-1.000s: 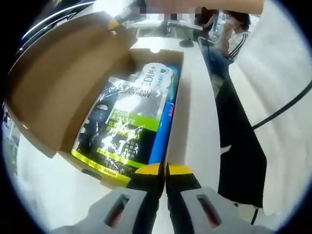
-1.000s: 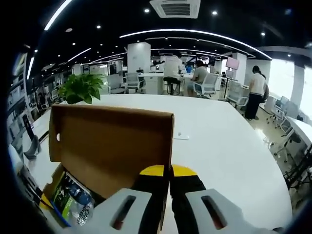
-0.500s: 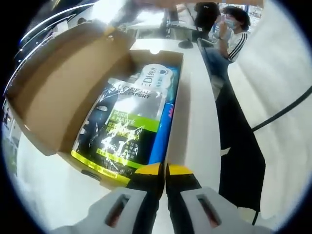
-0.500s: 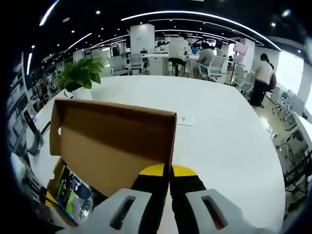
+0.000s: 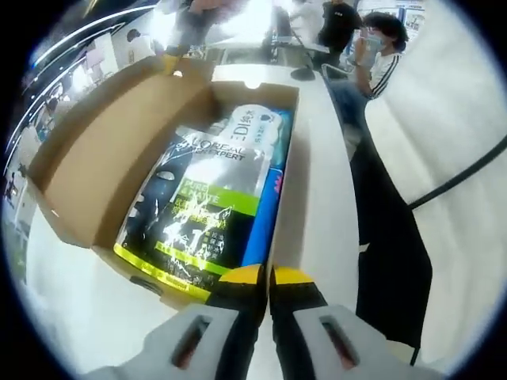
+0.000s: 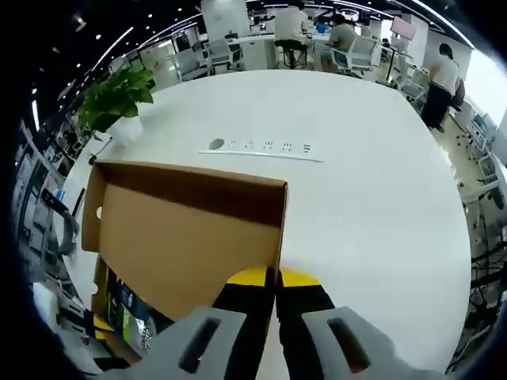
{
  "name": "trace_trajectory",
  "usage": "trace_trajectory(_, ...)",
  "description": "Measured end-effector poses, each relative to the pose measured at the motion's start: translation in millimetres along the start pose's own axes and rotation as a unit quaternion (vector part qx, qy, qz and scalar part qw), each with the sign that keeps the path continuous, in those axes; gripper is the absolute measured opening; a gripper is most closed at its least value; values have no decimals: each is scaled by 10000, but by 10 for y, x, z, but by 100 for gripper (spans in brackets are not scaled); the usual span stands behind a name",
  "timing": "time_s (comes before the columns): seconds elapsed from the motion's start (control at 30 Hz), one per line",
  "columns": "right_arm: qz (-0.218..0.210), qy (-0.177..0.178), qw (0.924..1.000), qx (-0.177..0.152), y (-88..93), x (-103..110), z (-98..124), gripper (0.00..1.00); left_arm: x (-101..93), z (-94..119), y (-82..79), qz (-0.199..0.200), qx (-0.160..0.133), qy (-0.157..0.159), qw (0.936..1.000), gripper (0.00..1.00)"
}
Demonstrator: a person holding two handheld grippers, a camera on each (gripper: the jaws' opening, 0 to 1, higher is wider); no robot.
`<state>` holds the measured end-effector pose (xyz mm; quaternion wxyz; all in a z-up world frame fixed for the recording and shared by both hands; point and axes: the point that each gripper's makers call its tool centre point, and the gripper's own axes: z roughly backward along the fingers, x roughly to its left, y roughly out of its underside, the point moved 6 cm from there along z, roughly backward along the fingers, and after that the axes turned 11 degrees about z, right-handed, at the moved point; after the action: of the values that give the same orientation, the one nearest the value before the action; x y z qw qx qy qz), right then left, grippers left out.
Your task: Operate the shoe box by opening the lid, removing the specified soft item, and placing it in the target area until the item is outside and the box remains undamaged.
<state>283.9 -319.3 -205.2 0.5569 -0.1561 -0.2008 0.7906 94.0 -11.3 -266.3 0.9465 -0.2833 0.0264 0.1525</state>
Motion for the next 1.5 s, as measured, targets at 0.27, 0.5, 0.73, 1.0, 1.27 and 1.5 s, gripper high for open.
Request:
trace_trajectory(0.27, -95, -88, 9996, 238, -19, -44, -95, 0, -4, -11, 5, 35, 10, -14, 10000, 2)
trace_trajectory(0.5, 117, -92, 9991, 406, -10, -34, -196, 0, -8, -16, 0, 173, 44, -29, 9998, 3)
trace_trajectory(0.73, -423, 22, 9982, 424, 59, -55, -348, 0, -16, -25, -8, 191, 80, -41, 9998, 3)
trace_trajectory(1.0, -171, 173, 9977, 639, 129, -43, -535, 0, -17, -29, -11, 182, 83, -46, 9998, 3)
trace_trajectory(1.27, -249, 285, 9989, 281, 228, -8, -608, 0, -8, -37, -19, 190, 127, -12, 9997, 3)
trace_trajectory(1.5, -260, 105, 9988, 413, 207, -22, -671, 0, 4, -44, -27, 200, 98, 14, 9998, 3)
